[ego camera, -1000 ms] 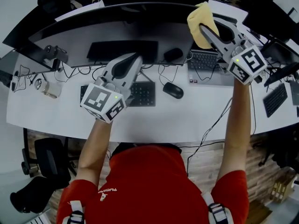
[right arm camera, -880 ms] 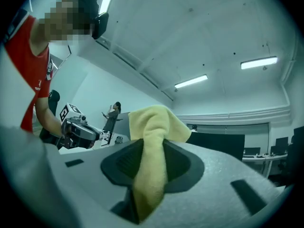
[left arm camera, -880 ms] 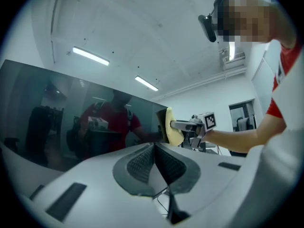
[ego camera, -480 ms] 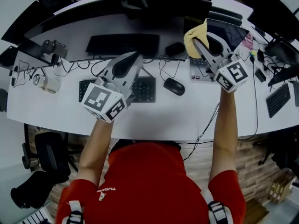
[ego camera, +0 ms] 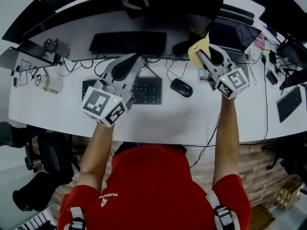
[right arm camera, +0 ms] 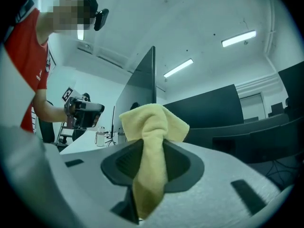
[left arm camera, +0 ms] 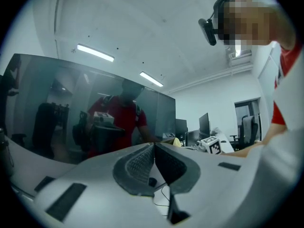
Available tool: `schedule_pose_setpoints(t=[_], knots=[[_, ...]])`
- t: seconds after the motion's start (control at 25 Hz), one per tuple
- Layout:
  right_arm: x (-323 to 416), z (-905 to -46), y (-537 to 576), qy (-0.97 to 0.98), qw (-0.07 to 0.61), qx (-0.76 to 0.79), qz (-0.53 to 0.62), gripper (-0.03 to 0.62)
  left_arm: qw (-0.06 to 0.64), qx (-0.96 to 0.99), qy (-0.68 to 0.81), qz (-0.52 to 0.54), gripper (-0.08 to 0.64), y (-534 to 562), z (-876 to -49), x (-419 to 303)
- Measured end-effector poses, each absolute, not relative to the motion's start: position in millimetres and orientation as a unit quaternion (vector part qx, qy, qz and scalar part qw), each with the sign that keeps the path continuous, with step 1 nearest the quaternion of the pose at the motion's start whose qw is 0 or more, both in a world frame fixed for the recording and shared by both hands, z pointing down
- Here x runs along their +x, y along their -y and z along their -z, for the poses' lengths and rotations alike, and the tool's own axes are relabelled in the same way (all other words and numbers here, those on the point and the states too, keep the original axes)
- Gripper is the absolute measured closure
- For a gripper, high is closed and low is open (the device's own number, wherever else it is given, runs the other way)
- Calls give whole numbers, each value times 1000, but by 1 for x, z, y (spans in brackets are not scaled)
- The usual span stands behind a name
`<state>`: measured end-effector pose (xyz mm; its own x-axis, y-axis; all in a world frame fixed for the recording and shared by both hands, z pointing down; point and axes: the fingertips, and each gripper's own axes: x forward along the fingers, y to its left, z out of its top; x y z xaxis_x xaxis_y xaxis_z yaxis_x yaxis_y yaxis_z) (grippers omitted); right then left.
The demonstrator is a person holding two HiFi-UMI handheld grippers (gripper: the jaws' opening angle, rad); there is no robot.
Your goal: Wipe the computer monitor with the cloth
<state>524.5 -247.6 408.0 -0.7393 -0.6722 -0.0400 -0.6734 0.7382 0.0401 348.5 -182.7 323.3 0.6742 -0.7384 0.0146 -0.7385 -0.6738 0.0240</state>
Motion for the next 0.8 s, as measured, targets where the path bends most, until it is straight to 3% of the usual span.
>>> schedule_pose_setpoints(t=[0.52, 0.8], knots=[[527, -504, 255, -916, -51, -391, 76, 459, 17, 918, 396, -9, 549, 192, -340, 339], [522, -529, 259, -885, -50, -431, 167, 429, 24, 923, 384, -7, 548, 199, -346, 329]])
